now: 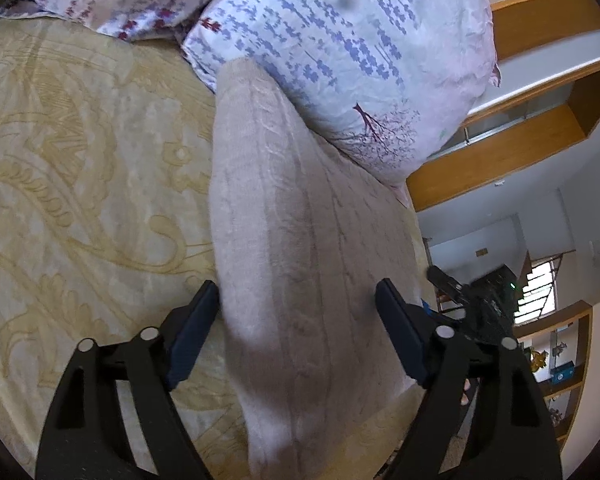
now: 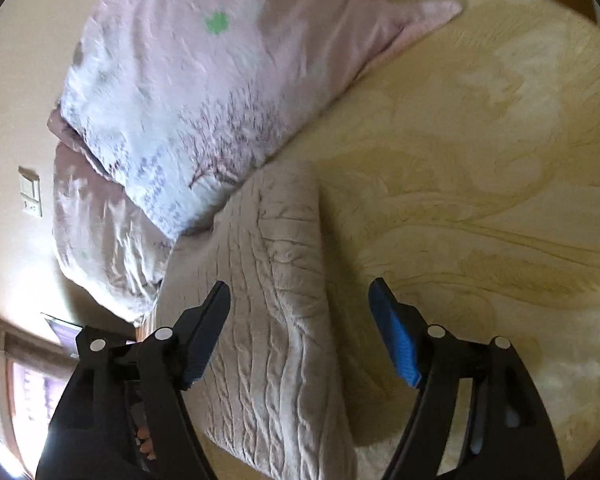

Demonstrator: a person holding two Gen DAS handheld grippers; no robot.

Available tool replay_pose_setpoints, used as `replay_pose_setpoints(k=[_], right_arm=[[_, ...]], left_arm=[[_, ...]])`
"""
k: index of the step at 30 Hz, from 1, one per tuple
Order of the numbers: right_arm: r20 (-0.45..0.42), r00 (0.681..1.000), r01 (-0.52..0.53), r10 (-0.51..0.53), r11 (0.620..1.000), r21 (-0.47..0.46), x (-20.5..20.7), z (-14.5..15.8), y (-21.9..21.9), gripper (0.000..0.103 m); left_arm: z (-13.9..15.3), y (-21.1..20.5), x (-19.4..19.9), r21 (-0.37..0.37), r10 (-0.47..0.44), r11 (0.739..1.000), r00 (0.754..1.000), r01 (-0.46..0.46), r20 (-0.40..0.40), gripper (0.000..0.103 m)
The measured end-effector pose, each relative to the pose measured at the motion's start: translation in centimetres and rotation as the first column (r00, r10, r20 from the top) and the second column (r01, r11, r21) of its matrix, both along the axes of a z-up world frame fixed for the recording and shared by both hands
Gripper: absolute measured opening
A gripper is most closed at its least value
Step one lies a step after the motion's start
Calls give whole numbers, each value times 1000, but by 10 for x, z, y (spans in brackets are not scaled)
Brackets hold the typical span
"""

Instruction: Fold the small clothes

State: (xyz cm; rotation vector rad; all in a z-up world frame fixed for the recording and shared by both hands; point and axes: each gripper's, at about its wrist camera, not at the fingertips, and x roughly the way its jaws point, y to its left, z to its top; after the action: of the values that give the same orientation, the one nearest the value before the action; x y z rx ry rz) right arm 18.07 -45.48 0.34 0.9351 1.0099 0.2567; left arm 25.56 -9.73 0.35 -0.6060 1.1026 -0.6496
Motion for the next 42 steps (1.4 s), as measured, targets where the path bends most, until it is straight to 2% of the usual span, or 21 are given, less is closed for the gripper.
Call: replay_pose_setpoints(k=[7, 9, 11, 12, 14, 15, 17, 22, 27, 32, 35, 39, 42], right_arm=[[8, 996, -93, 93, 995, 25, 14, -4, 15, 73], [13, 992, -128, 128, 991, 38, 16, -6, 21, 63], [27, 990, -141, 141, 990, 21, 16, -6, 26, 59], [26, 989, -149, 149, 989, 15, 17, -6, 28, 48], [43, 988, -149, 147, 988, 51, 15, -9, 30, 37], [57, 988, -147, 144, 987, 58, 12, -8, 30, 32], [90, 986, -145, 139, 987, 66, 5, 0, 32, 30], [156, 975, -166, 157, 985, 50, -11, 27, 46, 27], [204, 961, -206, 186, 975, 80, -19, 43, 78, 27], [282, 925, -278, 254, 959, 50, -6, 62, 123, 27], [306, 904, -312, 299, 950, -7, 10, 70, 158, 27], [276, 896, -335, 349, 937, -97, 29, 57, 201, 27], [176, 921, -321, 347, 933, -161, 38, 30, 221, 28]], left_arm=[[-6, -1, 7, -28, -1, 1000, 1000, 0, -23, 74], [-7, -1, 9, -40, 2, 999, 1000, -3, -29, 74], [-8, 0, 9, -43, 5, 999, 999, -6, -34, 70], [-9, 1, 9, -50, 8, 999, 999, -10, -40, 67], [-11, 4, 9, -67, 12, 998, 999, -15, -47, 54], [-10, 5, 8, -75, 10, 997, 999, -13, -41, 51], [-5, 8, 4, -83, -2, 997, 1000, 0, -19, 43], [11, 21, -11, -119, -17, 993, 1000, 20, 25, 39], [28, 54, -31, -128, -15, 991, 998, 24, 68, 39], [45, 104, -43, -130, 48, 991, 992, -32, 118, 39], [49, 137, -44, -119, 96, 990, 986, -80, 134, 39], [36, 175, -36, -85, 153, 986, 982, -144, 111, 40], [6, 192, -22, -25, 192, 981, 980, -191, 42, 42]])
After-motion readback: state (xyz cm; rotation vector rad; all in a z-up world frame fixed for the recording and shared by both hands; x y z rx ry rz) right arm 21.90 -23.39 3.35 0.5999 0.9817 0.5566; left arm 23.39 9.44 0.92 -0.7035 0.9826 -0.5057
